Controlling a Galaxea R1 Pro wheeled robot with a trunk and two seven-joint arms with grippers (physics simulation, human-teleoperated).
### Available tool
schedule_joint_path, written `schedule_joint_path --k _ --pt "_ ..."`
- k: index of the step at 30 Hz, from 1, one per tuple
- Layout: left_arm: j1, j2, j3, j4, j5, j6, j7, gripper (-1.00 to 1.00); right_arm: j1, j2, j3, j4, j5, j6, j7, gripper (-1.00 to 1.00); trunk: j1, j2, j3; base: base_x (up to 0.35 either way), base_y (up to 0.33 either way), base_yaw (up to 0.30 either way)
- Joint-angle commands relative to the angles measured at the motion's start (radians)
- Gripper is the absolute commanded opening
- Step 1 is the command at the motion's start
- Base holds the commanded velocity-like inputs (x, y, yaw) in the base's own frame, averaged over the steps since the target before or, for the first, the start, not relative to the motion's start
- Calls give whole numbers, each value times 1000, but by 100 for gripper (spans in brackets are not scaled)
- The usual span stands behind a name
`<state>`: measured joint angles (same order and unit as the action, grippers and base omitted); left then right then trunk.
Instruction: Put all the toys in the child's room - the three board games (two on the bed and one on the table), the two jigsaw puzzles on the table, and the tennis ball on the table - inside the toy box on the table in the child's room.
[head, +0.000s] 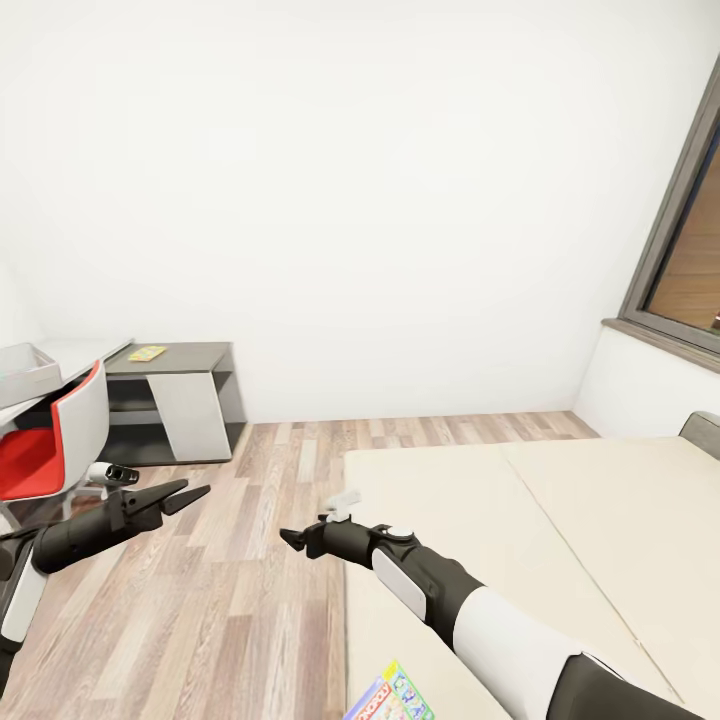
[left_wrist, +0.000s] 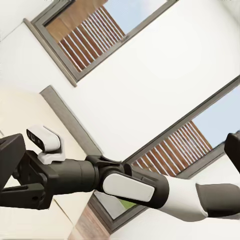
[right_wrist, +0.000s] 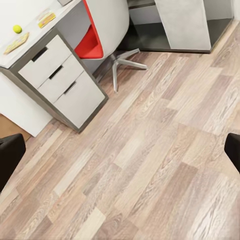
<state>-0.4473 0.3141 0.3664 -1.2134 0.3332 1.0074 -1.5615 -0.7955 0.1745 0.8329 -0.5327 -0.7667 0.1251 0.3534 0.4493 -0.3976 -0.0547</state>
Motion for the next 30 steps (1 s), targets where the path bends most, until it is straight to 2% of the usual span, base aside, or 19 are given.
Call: schedule_joint_path --k 1,30 --pt "-1 0 0 0 0 10 -4 100 -2 0 3 0 -10 4 1 100 1 -2 -2 0 227 0" --pt "-1 0 0 0 0 10 -5 100 -2 0 2 0 -11 4 1 100 1 -2 -2 0 230 0"
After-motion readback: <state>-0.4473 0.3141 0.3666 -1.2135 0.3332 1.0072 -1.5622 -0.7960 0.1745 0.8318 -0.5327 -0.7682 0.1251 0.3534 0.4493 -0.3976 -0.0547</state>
